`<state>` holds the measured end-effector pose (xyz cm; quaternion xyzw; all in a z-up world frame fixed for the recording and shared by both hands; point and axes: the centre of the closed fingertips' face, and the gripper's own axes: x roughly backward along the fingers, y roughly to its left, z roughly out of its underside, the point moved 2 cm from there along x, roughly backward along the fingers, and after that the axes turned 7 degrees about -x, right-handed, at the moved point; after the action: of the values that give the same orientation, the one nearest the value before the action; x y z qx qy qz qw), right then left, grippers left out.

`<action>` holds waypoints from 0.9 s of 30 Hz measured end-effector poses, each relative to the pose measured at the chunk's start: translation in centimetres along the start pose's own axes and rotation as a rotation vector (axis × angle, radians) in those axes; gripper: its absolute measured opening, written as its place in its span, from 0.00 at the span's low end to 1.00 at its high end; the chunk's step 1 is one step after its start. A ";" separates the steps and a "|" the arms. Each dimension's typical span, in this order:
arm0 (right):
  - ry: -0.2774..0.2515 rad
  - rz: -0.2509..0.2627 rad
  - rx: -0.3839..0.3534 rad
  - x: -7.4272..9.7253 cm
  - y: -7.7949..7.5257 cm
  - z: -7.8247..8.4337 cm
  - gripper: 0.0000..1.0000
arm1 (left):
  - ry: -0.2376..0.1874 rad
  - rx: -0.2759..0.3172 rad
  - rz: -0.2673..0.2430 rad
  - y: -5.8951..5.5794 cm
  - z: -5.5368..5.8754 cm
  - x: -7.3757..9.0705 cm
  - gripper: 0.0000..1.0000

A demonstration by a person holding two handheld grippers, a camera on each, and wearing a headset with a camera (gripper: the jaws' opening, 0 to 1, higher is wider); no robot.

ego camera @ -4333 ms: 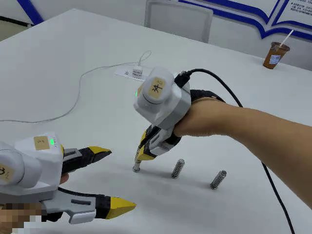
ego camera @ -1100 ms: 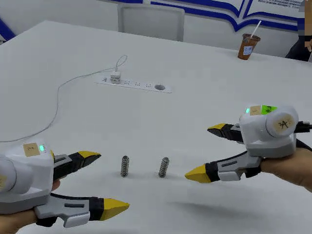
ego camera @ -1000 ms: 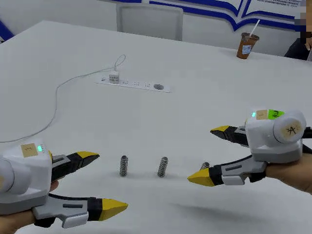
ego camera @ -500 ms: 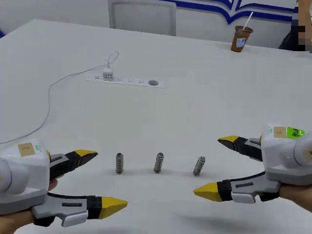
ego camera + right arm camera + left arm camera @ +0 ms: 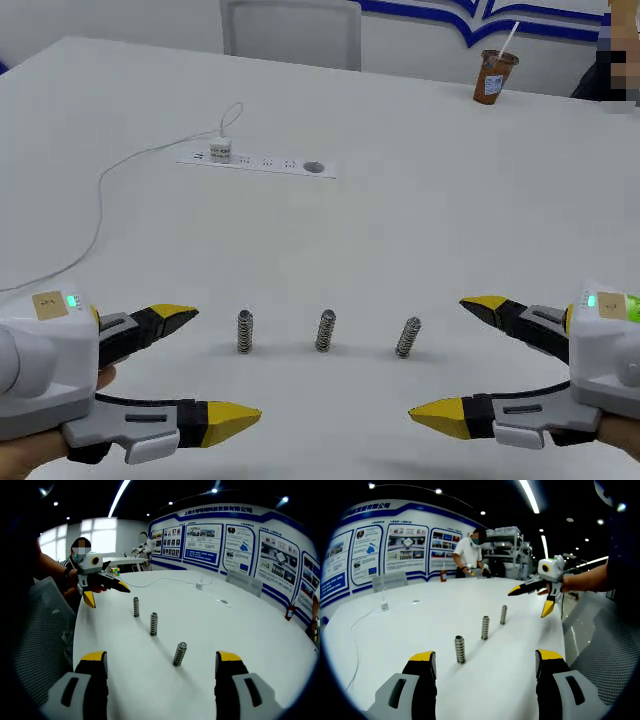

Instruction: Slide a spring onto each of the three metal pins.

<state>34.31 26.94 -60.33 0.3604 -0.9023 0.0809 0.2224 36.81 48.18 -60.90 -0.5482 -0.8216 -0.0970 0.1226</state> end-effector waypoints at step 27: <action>-0.029 0.030 -0.052 1.0 0.2 0.7 0.91 | -0.005 0.015 -0.013 -0.2 0.4 0.4 0.84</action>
<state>33.30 26.24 -60.49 0.3422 -0.9125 0.0556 0.2171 36.42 48.53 -61.20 -0.5420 -0.8263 -0.0903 0.1240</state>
